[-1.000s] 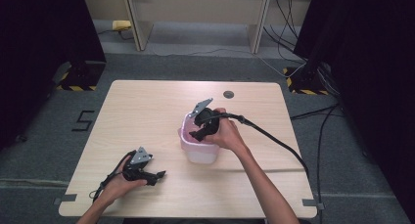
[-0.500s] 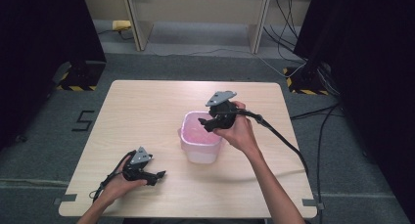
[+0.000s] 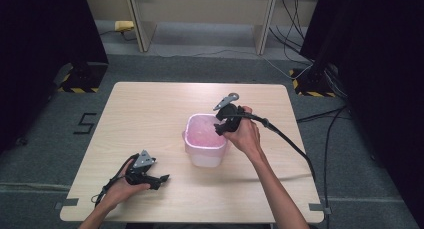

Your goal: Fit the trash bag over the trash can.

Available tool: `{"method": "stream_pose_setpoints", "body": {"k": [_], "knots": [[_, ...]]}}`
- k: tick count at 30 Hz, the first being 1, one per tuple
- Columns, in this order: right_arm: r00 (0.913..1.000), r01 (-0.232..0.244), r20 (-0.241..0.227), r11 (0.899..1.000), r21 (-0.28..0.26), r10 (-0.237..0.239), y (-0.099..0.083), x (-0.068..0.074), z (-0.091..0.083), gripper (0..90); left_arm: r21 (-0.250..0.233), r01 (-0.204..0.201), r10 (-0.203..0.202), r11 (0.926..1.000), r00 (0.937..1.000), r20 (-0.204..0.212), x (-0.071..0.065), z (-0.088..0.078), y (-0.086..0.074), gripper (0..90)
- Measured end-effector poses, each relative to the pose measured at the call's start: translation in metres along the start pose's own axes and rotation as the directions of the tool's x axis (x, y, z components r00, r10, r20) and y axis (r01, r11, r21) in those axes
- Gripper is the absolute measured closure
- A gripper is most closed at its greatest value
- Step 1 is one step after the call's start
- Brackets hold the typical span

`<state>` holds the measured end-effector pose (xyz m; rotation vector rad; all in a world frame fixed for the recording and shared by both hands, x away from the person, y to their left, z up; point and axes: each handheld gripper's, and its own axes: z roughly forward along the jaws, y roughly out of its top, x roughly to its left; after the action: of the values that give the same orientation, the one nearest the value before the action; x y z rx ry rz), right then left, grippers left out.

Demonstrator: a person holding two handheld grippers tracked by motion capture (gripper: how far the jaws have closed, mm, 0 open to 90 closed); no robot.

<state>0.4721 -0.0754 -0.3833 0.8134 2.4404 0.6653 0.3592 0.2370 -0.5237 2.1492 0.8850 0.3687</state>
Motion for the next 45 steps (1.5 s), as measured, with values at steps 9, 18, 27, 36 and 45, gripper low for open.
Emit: {"method": "stream_pose_setpoints", "body": {"k": [9, 18, 27, 36, 45], "knots": [[0.9998, -0.001, -0.018, 1.000, -0.023, 0.000, 0.001, -0.003, -0.003, 34.6, 0.002, -0.001, 0.001, 1.0000, 1.0000, 0.001, 0.000, 0.000, 0.000, 13.7], [0.9998, -0.011, -0.019, 0.998, -0.068, 0.009, -0.005, -0.002, -0.029, 34.4, 0.002, -0.001, 0.001, 1.0000, 1.0000, 0.001, 0.000, 0.000, 0.000, 13.7], [0.9998, 0.002, -0.020, 1.000, 0.010, -0.002, -0.005, 0.004, -0.016, 34.2, 0.000, 0.000, 0.000, 1.0000, 1.0000, -0.001, 0.000, 0.000, 0.000, 13.7], [0.9985, 0.010, -0.054, 1.000, 0.012, -0.010, -0.005, 0.010, -0.012, 32.0, 0.002, -0.002, 0.002, 1.0000, 1.0000, 0.000, 0.000, 0.000, 0.000, 13.8], [0.9983, -0.044, -0.043, 0.994, -0.103, 0.039, -0.006, 0.002, -0.034, 31.5, 0.002, -0.002, 0.002, 1.0000, 1.0000, -0.001, 0.000, 0.000, 0.000, 13.8]]}}
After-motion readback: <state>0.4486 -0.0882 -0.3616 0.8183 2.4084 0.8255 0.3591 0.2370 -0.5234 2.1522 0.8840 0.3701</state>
